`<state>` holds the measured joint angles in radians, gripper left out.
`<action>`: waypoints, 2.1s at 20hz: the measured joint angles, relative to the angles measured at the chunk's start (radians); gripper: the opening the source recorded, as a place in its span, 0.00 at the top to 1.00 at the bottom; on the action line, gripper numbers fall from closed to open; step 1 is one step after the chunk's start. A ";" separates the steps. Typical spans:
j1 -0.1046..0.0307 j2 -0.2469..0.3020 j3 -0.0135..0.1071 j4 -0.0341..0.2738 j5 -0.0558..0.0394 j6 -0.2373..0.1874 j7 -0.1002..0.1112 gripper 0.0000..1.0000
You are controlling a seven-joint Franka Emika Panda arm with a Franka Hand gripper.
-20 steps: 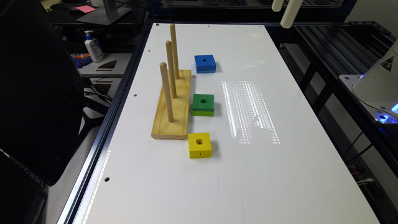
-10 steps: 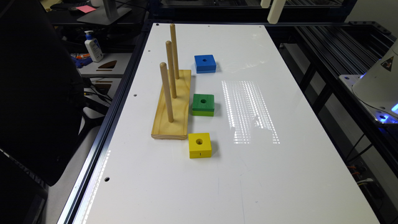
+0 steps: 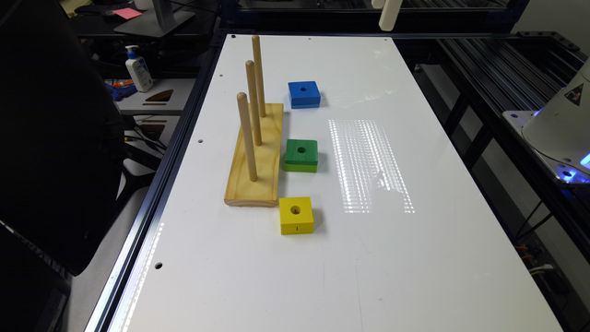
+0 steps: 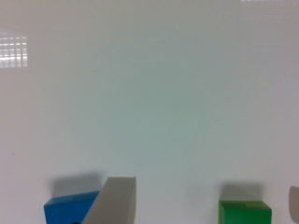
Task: Pick up blue block.
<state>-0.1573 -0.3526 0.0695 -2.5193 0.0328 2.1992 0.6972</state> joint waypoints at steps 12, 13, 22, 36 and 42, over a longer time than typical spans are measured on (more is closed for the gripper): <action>-0.090 0.095 0.000 0.090 -0.0025 0.004 -0.089 0.00; -0.095 0.103 0.000 0.098 -0.0026 0.004 -0.094 0.00; -0.140 0.142 0.000 0.135 -0.0054 0.004 -0.134 0.00; -0.211 0.189 -0.001 0.184 -0.0062 0.004 -0.208 0.00; -0.217 0.210 -0.001 0.209 -0.0067 0.004 -0.210 0.00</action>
<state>-0.3740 -0.1429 0.0688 -2.3107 0.0261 2.2030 0.4869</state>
